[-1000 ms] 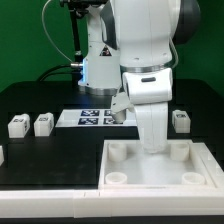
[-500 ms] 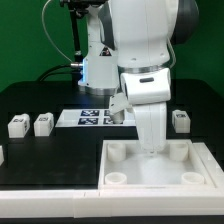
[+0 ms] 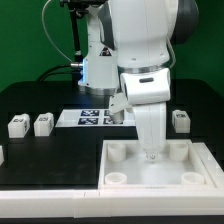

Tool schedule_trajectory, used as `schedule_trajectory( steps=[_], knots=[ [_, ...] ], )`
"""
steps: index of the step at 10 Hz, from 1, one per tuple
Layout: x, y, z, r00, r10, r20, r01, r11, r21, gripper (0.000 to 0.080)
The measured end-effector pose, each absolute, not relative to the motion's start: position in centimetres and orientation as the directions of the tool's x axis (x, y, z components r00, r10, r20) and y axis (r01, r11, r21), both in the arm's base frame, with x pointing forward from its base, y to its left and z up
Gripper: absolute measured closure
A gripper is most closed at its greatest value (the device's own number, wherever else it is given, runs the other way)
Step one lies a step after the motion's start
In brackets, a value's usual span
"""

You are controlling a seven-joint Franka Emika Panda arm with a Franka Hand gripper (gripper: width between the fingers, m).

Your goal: Assemble one leg

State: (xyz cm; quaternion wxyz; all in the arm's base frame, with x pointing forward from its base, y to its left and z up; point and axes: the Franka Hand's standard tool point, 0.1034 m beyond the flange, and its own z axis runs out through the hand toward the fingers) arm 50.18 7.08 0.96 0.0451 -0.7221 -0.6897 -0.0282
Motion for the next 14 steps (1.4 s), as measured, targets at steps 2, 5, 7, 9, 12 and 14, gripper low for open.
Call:
schedule_trajectory(
  steps=[2,5,7,9,12,14],
  knots=[
    [50.2,7.1,1.0,0.047,0.994,0.103,0.999,-0.045,-0.026,0.0152],
    [50.0,7.2,1.8,0.102,0.99,0.098,0.995,-0.101,-0.022,0.0151],
    [48.4,8.7,4.7,0.227,0.971,0.081,0.974,-0.227,-0.01,0.0151],
    [46.9,11.2,7.2,0.419,0.905,0.072,0.907,-0.42,-0.002,0.0151],
    [45.5,14.5,7.3,0.75,0.656,0.081,0.66,-0.75,-0.036,0.0151],
    [45.3,14.6,7.1,0.863,0.5,0.071,0.504,-0.862,-0.06,0.0151]
  ],
)
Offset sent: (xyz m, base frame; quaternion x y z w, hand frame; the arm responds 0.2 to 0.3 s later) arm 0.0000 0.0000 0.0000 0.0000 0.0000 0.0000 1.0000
